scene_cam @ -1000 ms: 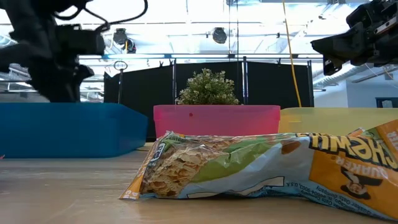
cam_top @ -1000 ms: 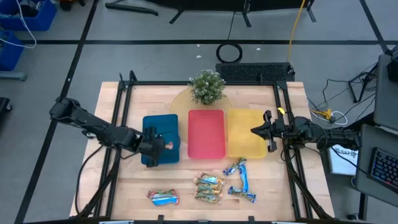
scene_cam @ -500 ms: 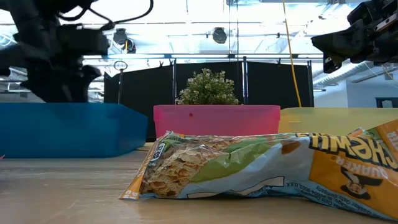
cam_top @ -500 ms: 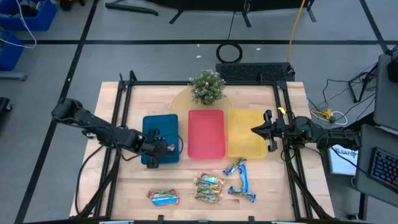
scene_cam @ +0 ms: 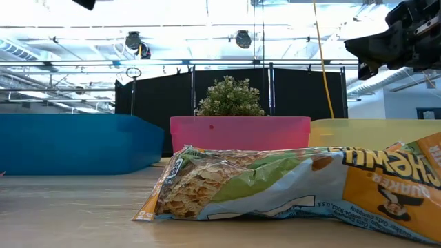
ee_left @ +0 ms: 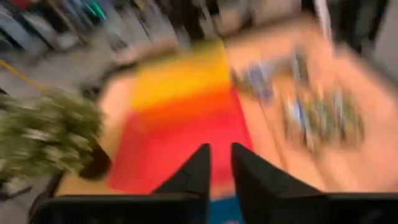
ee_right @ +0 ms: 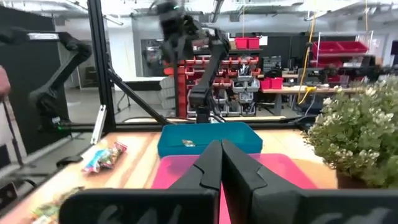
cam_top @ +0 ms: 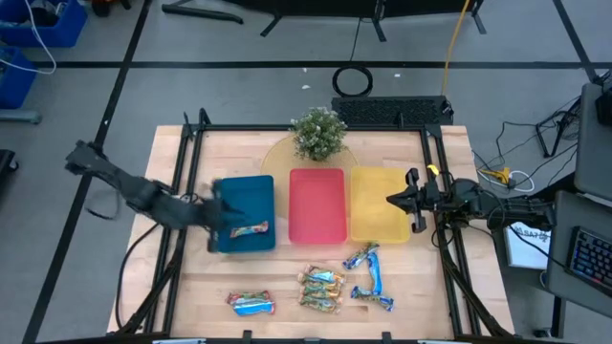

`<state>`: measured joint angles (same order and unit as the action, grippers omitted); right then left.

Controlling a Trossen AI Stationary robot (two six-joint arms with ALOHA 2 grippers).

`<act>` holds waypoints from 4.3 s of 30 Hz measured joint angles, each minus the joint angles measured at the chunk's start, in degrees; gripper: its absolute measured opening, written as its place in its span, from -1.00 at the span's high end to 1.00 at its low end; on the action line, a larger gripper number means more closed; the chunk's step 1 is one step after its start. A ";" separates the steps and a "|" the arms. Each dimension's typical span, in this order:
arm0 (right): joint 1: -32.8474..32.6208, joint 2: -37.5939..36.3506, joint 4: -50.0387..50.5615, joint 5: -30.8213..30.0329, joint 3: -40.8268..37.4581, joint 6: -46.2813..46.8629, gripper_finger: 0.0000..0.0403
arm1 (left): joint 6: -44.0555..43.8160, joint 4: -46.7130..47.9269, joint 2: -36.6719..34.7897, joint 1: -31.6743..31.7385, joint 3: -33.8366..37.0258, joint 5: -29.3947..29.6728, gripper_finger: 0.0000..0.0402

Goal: Pick and place Granola Bars by type
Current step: Put the blue granola bar into the yellow bin

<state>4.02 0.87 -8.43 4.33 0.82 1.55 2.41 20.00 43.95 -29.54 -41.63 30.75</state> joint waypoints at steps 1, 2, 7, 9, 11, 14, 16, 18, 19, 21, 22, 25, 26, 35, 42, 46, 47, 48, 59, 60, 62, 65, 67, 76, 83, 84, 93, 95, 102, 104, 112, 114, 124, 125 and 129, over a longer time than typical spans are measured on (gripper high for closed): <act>-0.01 0.03 0.00 -0.01 0.02 -1.29 1.00 | 1.10 -3.28 -3.07 0.20 1.87 0.59 0.89; -0.01 0.18 -0.02 -0.01 0.00 -2.75 1.00 | 2.34 -6.84 -5.71 0.85 4.03 0.77 0.94; 0.00 1.42 -0.13 -0.01 0.01 -5.28 1.00 | 7.69 -22.02 -14.27 3.87 17.40 1.26 0.95; -0.01 1.93 -0.31 -0.01 0.02 -5.30 1.00 | 9.67 -28.57 -15.96 4.86 23.48 1.72 0.98; -0.01 2.41 -0.35 0.24 0.02 -5.01 1.00 | 11.49 -36.33 -16.74 5.68 29.18 1.87 0.97; -0.01 3.20 -1.58 -0.06 0.27 -4.38 1.00 | 13.72 -45.72 -17.03 6.54 35.22 1.92 0.95; -0.03 3.80 -1.43 -1.47 2.37 -3.48 1.00 | 13.89 -48.28 -17.03 6.92 37.65 2.92 0.97; -0.53 6.12 3.34 -3.08 5.24 -3.24 1.00 | 13.34 -48.66 -17.03 7.26 39.24 4.34 0.98; -1.26 7.91 4.32 -4.66 7.49 -3.85 1.00 | 13.24 -48.62 -17.03 7.41 39.69 4.98 0.98; -3.19 12.01 4.39 -8.81 13.00 -6.41 1.00 | 13.89 -48.81 -17.03 7.72 39.94 6.25 0.93; -4.42 14.60 5.53 -10.79 16.22 -7.35 1.00 | 14.72 -48.95 -17.01 7.86 39.84 6.88 0.90; -8.99 25.20 17.15 -18.12 27.22 -7.26 1.00 | 20.15 -53.23 -17.00 8.55 39.51 7.96 0.82; -10.95 29.34 21.81 -21.17 31.74 -5.68 1.00 | 22.59 -55.43 -16.98 8.85 39.48 8.13 0.80; -28.72 71.39 71.41 -34.13 70.14 27.74 1.00 | 28.62 -59.77 -16.96 9.70 39.41 8.37 0.76; -33.78 94.07 92.35 -29.17 91.51 54.35 1.00 | 30.08 -59.12 -16.96 9.70 39.41 8.34 0.76; -35.71 99.70 91.62 -20.50 92.62 65.30 0.99 | 30.34 -59.18 -16.96 9.70 39.41 8.34 0.76; -36.48 100.68 90.02 -19.89 92.41 68.03 0.98 | 30.40 -59.20 -16.96 9.70 39.41 8.32 0.76; -37.23 101.53 88.06 -18.80 92.10 69.32 0.94 | 30.45 -59.20 -16.96 9.70 39.41 8.32 0.76; -39.39 104.65 78.86 -17.22 86.60 81.70 -0.02 | 31.39 -59.54 -16.96 9.70 39.41 8.29 0.76; -39.44 104.66 79.27 -16.35 85.71 83.34 -0.11 | 31.37 -59.38 -16.96 9.70 39.41 8.29 0.76; -39.46 104.60 78.81 -14.54 83.72 85.55 -0.24 | 31.37 -59.13 -16.96 9.70 39.41 8.32 0.76; -39.43 104.65 76.87 -11.13 80.33 87.12 -0.38 | 31.35 -59.11 -16.96 9.70 39.41 8.32 0.76; -39.37 104.65 75.23 -9.98 78.13 88.51 -0.42 | 31.19 -59.11 -16.96 9.70 39.41 8.32 0.76; -39.37 104.63 59.34 -7.50 68.35 87.32 -0.39 | 30.30 -59.05 -16.96 9.70 39.41 8.32 0.76; -39.38 104.23 51.21 -1.94 60.11 83.20 -0.23 | 30.30 -58.63 -16.96 9.70 39.41 8.34 0.76; -39.55 104.15 51.02 -1.89 59.54 83.05 -0.18 | 30.30 -58.63 -16.96 9.70 39.41 8.34 0.76; -39.74 101.72 50.03 -1.28 58.95 78.32 0.51 | 29.86 -58.70 -16.96 9.70 39.41 8.31 0.76; -39.74 100.09 49.33 -1.46 58.93 76.81 0.68 | 29.42 -58.70 -16.96 9.70 39.41 8.32 0.76; -39.79 91.46 46.50 -0.87 58.80 71.36 0.91 | 30.03 -58.76 -16.96 9.70 39.41 8.27 0.76; -39.79 88.79 46.47 -1.43 58.72 70.31 0.85 | 30.06 -58.76 -16.96 9.70 39.41 8.27 0.76; -34.86 75.21 51.98 -7.33 58.79 54.11 0.90 | 30.08 -59.25 -16.96 9.70 39.41 8.10 0.76; -31.84 72.35 56.91 -10.24 58.80 47.26 0.92 | 30.10 -59.25 -16.96 9.70 39.41 8.10 0.76; -16.04 74.73 67.35 -17.80 58.14 11.53 0.88 | 33.15 -59.25 -16.96 9.69 39.41 8.13 0.76; -15.08 75.92 67.16 -17.80 57.92 9.53 0.91 | 33.32 -59.24 -16.96 9.70 39.41 8.15 0.76; -12.55 80.34 67.20 -17.65 56.29 4.13 0.93 | 33.36 -59.21 -16.96 9.68 39.41 8.29 0.76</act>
<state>-8.53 81.20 58.77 -13.32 57.11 5.68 35.77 -39.20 26.98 -19.86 -2.22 39.05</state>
